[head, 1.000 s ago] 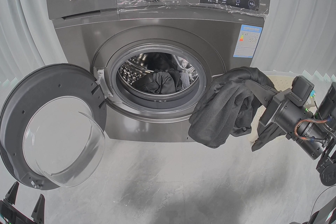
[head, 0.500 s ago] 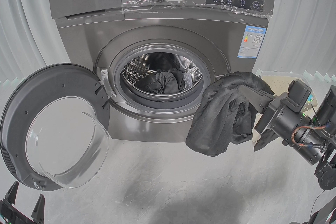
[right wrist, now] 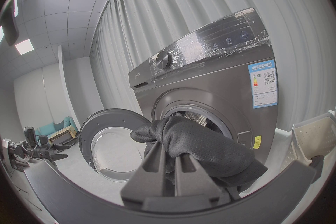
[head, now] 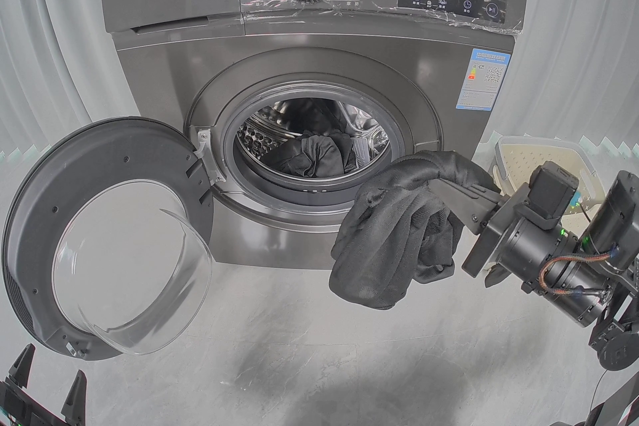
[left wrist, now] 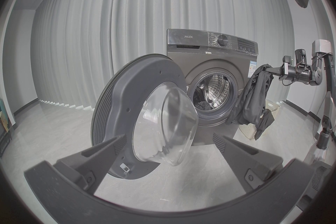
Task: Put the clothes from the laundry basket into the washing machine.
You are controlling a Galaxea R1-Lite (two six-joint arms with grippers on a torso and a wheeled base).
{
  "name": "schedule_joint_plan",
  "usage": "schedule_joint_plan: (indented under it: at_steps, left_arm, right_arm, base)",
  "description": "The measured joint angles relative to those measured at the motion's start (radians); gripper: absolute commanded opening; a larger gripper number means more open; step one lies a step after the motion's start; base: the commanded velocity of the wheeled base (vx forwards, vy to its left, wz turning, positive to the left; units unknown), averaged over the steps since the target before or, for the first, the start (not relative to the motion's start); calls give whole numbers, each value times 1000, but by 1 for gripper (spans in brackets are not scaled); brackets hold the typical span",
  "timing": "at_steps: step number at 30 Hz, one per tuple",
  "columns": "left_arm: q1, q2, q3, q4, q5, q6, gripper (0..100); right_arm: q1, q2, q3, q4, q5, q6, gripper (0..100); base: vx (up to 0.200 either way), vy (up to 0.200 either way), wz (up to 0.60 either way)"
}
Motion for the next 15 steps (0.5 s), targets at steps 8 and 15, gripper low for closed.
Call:
schedule_joint_plan:
  at_steps: [8,15]
  left_arm:
    - [2,0,0,-22,-36,31,100]
    - [3,19,-117,-54,-201,-23,100]
  right_arm:
    - [17,54,-45,-2,-42,1,0]
    - [45,98,-112,0,-89,20,0]
  base:
    - [0,0,0]
    - [0,0,0]
